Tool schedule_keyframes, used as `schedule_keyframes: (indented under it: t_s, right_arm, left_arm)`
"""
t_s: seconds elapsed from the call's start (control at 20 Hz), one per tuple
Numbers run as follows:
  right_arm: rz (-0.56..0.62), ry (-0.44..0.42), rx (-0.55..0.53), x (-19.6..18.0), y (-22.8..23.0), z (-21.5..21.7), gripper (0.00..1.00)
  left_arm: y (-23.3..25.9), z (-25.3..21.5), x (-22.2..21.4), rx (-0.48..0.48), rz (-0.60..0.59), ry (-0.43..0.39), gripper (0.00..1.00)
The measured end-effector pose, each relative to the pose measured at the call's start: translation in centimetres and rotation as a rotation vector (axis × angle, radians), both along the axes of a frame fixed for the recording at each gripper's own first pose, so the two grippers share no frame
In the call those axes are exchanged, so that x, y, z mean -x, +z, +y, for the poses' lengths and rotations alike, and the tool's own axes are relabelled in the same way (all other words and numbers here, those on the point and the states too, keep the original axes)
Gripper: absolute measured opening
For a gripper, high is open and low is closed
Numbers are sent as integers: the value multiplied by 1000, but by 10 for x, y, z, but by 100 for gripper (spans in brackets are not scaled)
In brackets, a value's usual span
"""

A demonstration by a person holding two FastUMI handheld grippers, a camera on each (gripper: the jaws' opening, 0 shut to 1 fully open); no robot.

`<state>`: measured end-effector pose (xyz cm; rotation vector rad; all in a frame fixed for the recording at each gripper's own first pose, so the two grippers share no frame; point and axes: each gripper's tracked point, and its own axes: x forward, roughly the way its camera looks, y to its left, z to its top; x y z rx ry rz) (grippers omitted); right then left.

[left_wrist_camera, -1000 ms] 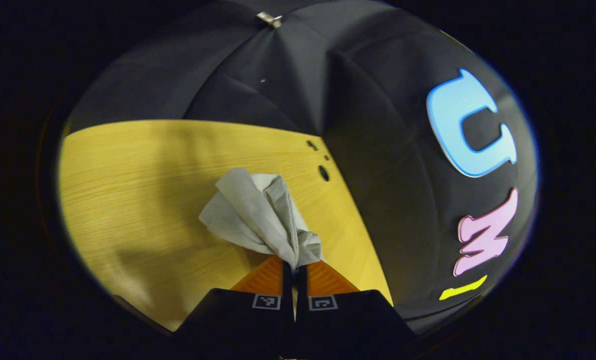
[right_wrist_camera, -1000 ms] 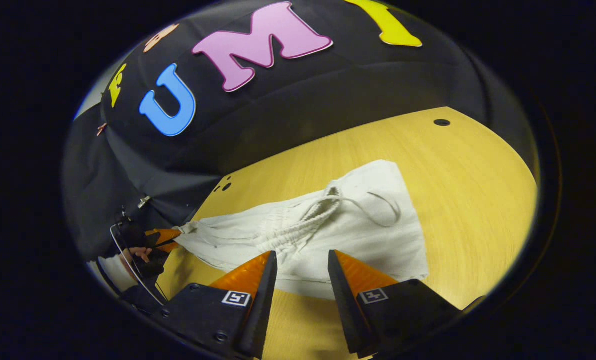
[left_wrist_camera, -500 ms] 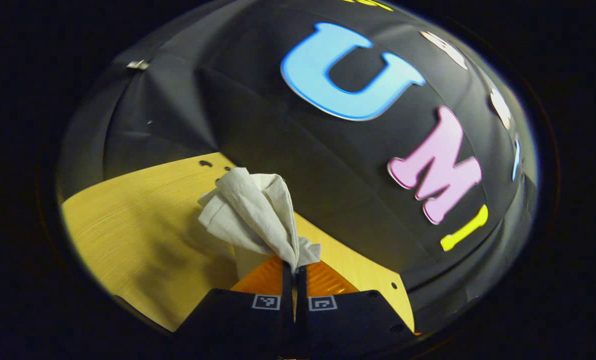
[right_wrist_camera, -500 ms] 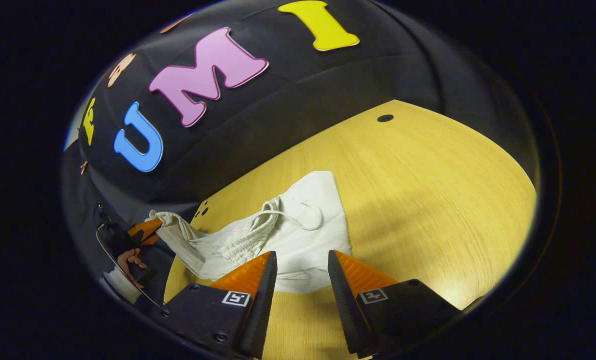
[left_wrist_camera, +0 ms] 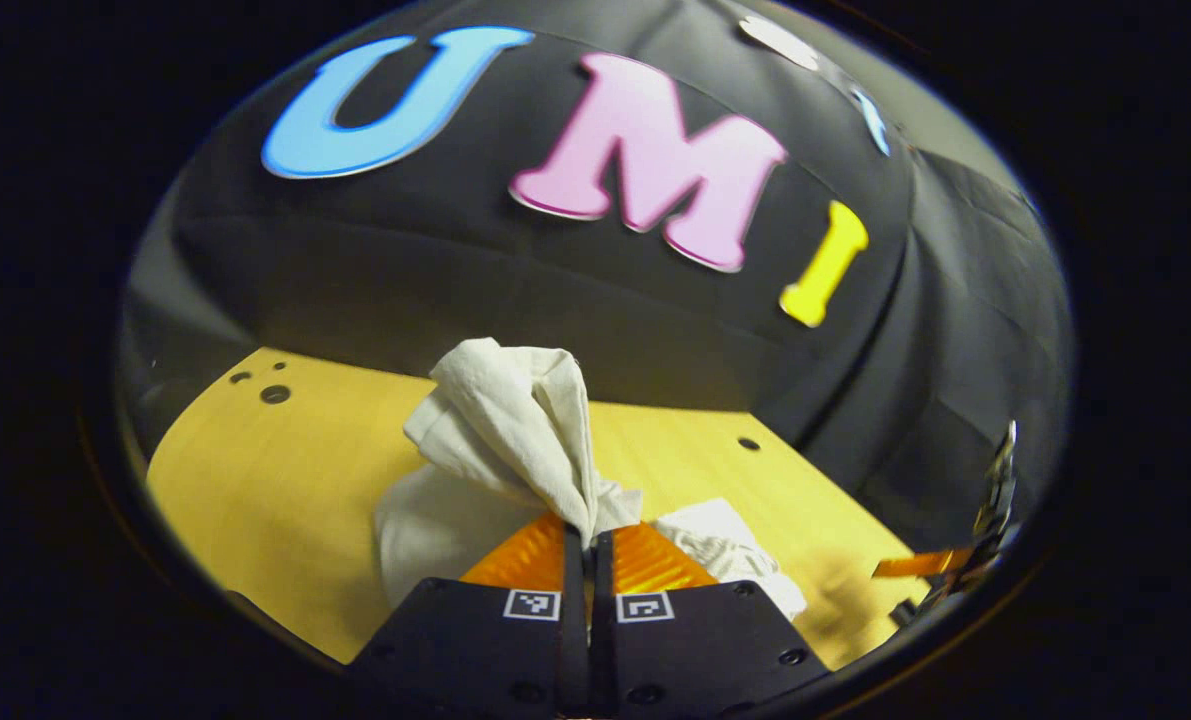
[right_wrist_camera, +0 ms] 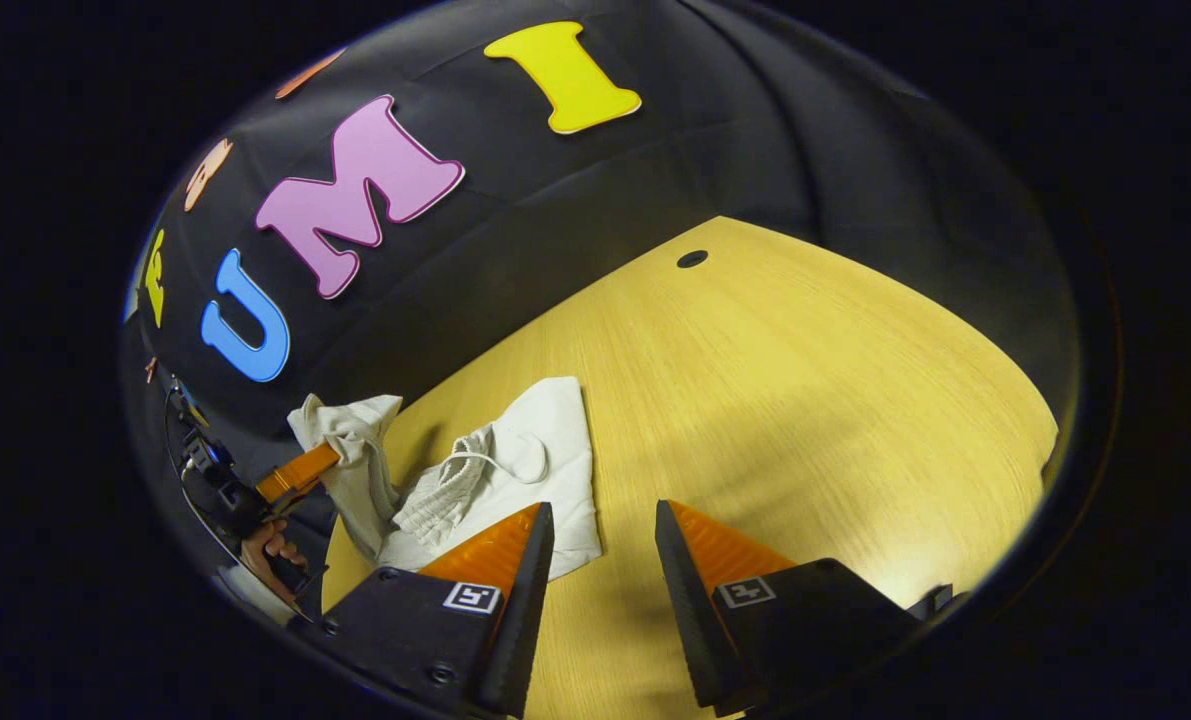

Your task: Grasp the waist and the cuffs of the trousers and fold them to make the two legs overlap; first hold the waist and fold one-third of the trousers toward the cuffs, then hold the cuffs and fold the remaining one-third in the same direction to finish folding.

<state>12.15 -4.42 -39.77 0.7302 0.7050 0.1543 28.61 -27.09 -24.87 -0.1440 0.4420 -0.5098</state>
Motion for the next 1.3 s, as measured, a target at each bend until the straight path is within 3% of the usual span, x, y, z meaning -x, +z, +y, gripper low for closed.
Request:
schedule_keyframes:
  t_s: [0.35, 0.5, 0.65, 0.7, 0.85, 0.95, 1.3]
  right_arm:
    - [12, -31, 2, 3, 0, -25, 63]
    - [11, -38, -4, 1, 2, -27, 64]
    - [4, -39, -6, 4, 4, -32, 64]
    - [1, -41, -6, 5, 6, -33, 64]
    - [-2, -40, -7, 7, 12, -34, 64]
    - [-5, -37, -9, 8, 15, -35, 64]
    - [-44, -16, -34, 28, 59, -17, 63]
  left_arm:
    - [-69, -54, 62, -374, -77, -292, 6]
    - [-90, -52, 65, -592, -201, -340, 11]
    - [-99, -56, 81, -723, -293, -423, 63]
    - [-98, -60, 84, -740, -316, -439, 75]
    - [-87, -70, 97, -702, -315, -452, 83]
    - [-76, -68, 103, -656, -284, -419, 86]
    - [-16, -26, 110, -430, -117, -205, 88]
